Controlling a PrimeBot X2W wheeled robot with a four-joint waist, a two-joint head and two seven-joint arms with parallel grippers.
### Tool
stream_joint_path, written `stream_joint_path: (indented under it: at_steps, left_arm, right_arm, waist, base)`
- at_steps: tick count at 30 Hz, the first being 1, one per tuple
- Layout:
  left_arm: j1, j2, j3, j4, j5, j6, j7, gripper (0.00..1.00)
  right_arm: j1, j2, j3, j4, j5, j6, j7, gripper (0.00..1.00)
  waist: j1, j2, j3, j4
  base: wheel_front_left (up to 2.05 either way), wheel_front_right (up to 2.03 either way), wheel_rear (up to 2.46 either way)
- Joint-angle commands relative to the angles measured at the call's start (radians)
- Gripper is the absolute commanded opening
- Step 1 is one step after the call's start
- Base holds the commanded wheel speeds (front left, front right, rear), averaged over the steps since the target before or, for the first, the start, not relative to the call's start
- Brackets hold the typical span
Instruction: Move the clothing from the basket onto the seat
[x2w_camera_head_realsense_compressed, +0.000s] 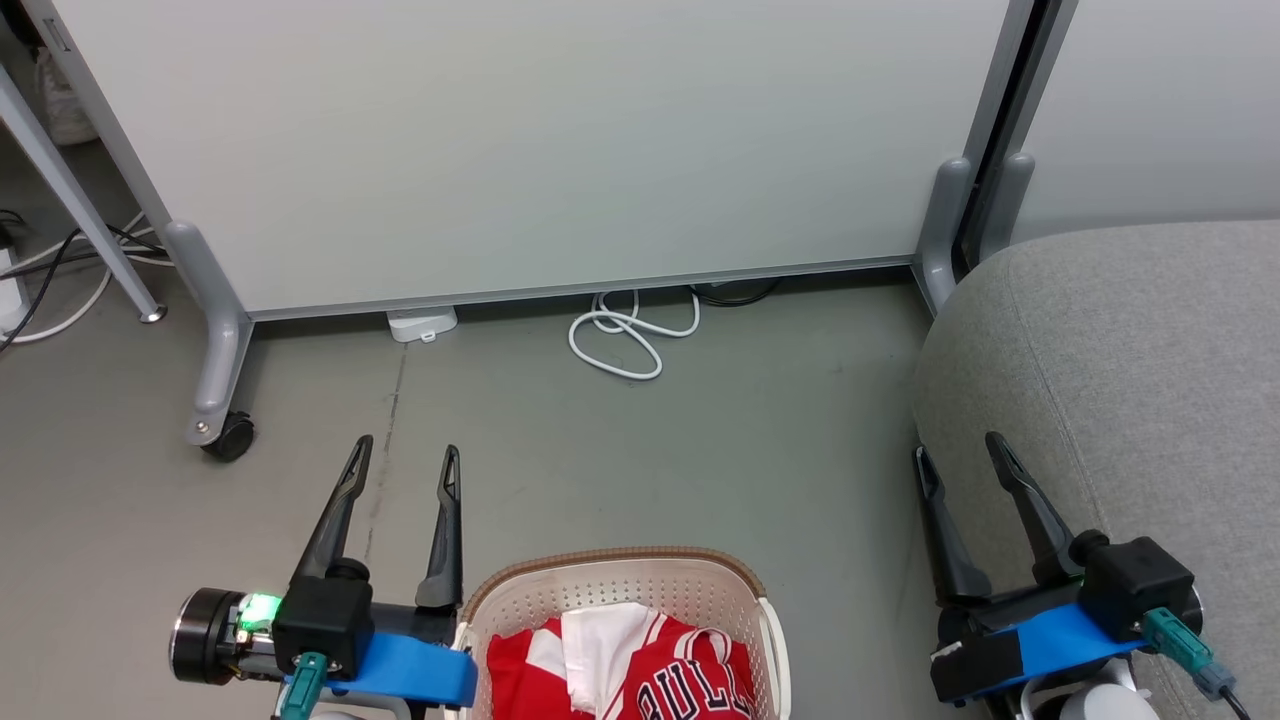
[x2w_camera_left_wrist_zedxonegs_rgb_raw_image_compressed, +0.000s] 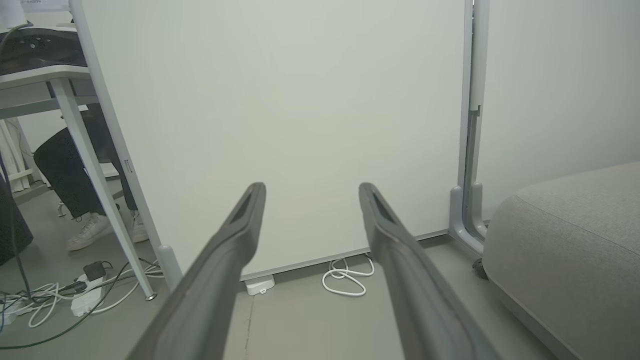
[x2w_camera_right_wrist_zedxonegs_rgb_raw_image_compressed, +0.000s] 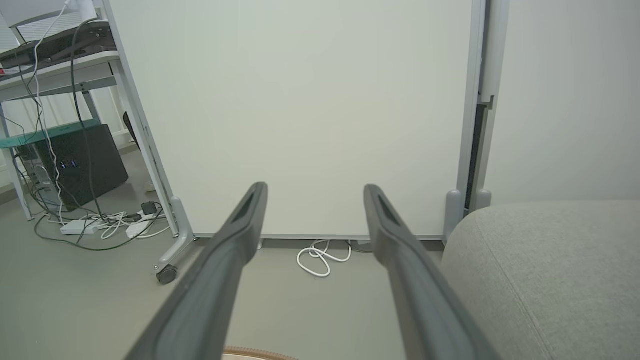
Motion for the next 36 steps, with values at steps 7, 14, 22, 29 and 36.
stream_joint_path:
  at_steps: [7,14,22,29,36]
  left_arm:
    - [-0.003,0.003,-0.002,0.0,0.019,0.002,-0.008,1.0]
    - [-0.003,0.0,0.004,0.005,0.013,-0.006,-0.008,1.0]
    - [-0.003,-0.003,0.01,0.008,0.01,-0.012,-0.008,1.0]
    - [-0.007,-0.007,0.013,0.014,0.008,-0.016,-0.008,1.0]
    - [-0.042,-0.005,0.0,0.032,0.021,-0.038,-0.008,1.0]
  right_arm:
    - [-0.008,-0.006,-0.007,0.0,-0.02,0.002,-0.008,1.0]
    - [-0.009,-0.006,-0.018,0.006,-0.005,0.002,-0.008,1.0]
    - [-0.008,-0.006,-0.02,0.011,0.003,0.002,-0.008,1.0]
    - [-0.01,-0.006,-0.02,0.012,0.004,0.002,-0.008,1.0]
    - [-0.028,-0.005,-0.019,0.003,0.002,0.002,-0.008,1.0]
  waist:
    - [0.0,0.0,0.002,0.002]
    - [0.0,0.0,0.003,0.002]
    - [0.0,0.0,0.004,-0.001]
    - [0.0,0.0,0.008,0.0]
    - [0.0,0.0,0.037,-0.001]
  base:
    - [0.0,0.0,0.0]
    - [0.0,0.0,0.0]
    - [0.0,0.0,0.0]
    - [0.0,0.0,0.0]
    - [0.0,0.0,0.0]
